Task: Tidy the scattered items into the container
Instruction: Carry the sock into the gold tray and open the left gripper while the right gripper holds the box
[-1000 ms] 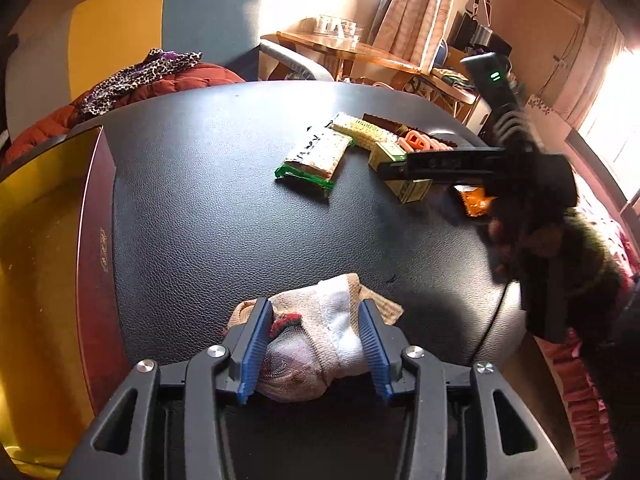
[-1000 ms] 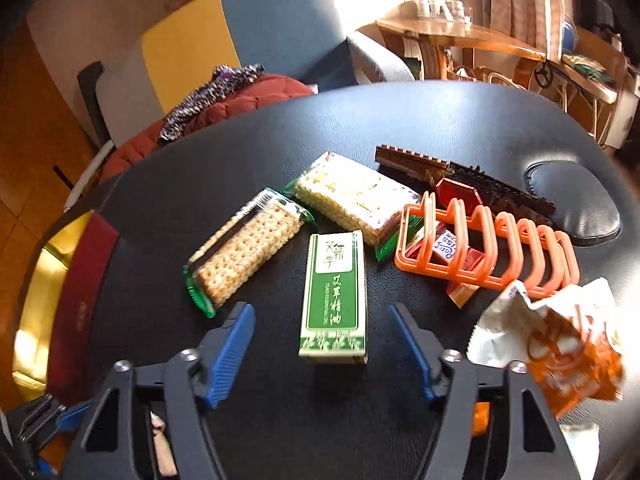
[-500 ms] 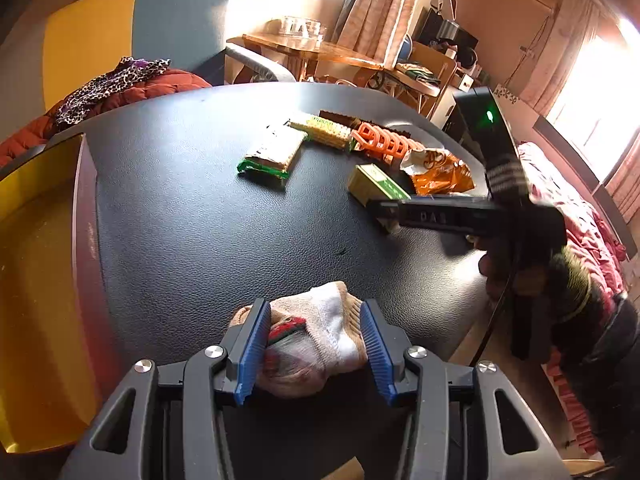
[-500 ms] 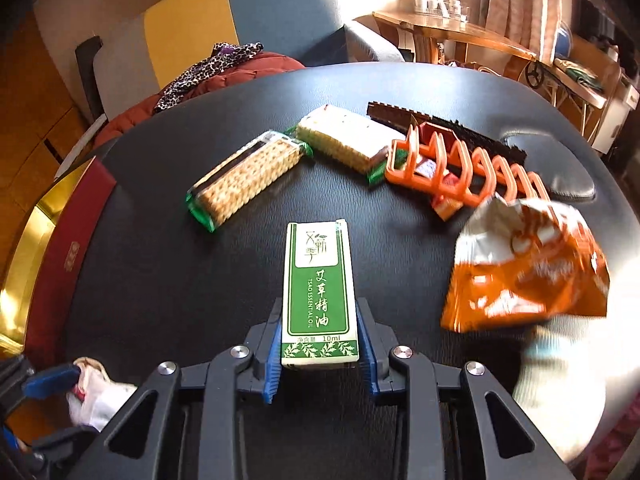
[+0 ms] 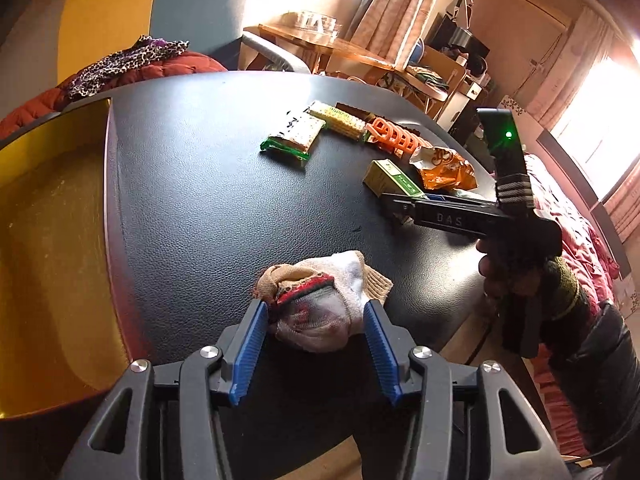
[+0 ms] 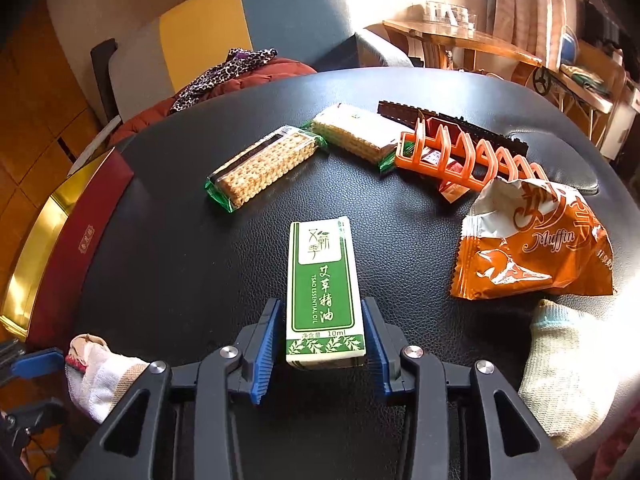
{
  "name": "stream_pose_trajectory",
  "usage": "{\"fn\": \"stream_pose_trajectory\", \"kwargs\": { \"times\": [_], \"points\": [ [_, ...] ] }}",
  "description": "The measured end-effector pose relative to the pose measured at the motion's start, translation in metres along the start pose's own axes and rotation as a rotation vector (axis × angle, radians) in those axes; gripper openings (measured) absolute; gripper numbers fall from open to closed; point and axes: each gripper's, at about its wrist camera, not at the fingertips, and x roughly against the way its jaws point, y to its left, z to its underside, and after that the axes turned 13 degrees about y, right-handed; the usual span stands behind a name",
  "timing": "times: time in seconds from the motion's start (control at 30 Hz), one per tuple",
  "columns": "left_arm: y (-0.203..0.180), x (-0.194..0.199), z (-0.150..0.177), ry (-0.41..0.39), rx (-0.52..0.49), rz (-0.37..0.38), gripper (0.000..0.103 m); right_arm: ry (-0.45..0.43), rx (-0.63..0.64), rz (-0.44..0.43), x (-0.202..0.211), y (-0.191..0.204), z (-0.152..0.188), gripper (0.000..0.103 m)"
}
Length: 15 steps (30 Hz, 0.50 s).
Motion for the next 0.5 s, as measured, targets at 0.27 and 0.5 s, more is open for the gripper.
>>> {"fn": "stream_pose_trajectory", "kwargs": {
  "times": [0.27,0.5],
  "points": [
    [-0.01,-0.019,-0.009,0.018,-0.015,-0.04,0.056,-0.009,0.03,-0.012,-0.001,0.002,0.002,0.05],
    [-0.019,-0.032,-0.013,0.05,-0.018,-0.074,0.05,-0.015,0.056,-0.006,-0.003,0.007,0.003,0.059]
  ]
}}
